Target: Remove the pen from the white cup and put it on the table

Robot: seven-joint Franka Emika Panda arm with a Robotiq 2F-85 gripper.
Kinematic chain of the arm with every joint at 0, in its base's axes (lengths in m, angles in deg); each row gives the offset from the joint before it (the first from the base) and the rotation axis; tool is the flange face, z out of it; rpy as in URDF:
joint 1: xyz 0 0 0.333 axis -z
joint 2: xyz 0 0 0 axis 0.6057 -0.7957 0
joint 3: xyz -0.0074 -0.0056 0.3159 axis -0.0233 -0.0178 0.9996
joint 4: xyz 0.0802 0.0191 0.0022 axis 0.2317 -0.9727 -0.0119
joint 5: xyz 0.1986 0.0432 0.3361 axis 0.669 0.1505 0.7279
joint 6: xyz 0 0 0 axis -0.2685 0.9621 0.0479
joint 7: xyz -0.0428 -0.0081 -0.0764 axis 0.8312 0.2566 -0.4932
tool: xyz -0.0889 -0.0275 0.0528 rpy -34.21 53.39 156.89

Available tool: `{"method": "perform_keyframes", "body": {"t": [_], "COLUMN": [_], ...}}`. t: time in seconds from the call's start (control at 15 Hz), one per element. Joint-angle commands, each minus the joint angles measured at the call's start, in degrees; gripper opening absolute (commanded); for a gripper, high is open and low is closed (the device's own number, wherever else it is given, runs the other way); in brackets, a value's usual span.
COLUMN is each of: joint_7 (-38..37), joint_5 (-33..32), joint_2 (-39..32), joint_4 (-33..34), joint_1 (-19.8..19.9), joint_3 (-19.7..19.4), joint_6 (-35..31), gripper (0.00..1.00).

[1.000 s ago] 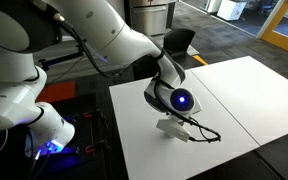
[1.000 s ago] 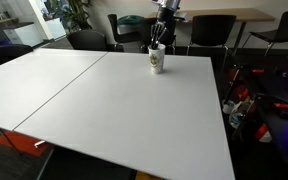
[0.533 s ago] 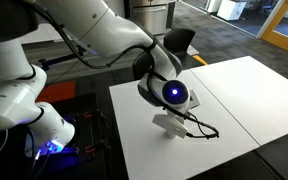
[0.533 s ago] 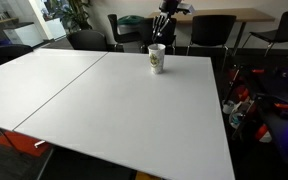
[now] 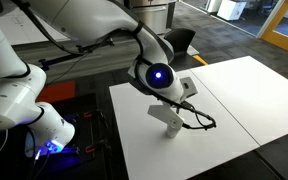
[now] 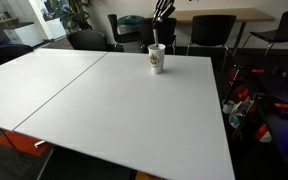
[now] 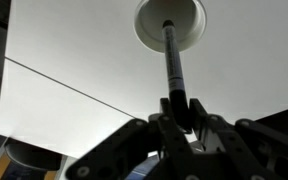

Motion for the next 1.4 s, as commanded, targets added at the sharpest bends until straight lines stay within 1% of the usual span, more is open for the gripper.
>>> {"method": "perform_keyframes", "body": {"t": [0.0,0.2,0.33,0.4,0.53,0.8,0.93,1.2,1.33], "joint_7": [4.19,10.49,13.50,13.85,12.30,7.44,4.08,-5.91,-10.63], "joint_5": [6.02,12.78,15.97,16.70,16.12,11.46,7.66,-4.29,-10.31], "joint_2": [5.25,6.40,5.91,4.88,2.61,-3.60,-6.62,-12.36,-14.76], "joint_4": [-3.06,-1.94,-0.49,0.93,3.89,10.98,14.07,19.30,21.69], "joint_1": [-0.44,-0.58,-0.66,-0.63,-0.74,-1.76,-2.65,-6.21,-8.34], "joint_3": [1.73,3.03,3.61,3.83,4.21,4.71,4.80,3.91,2.67], "joint_6": [-2.72,-1.82,-0.71,0.17,1.51,3.37,3.74,2.34,2.62], "gripper": [0.06,0.06,0.06,0.06,0.06,0.06,0.06,0.06,0.06]}}
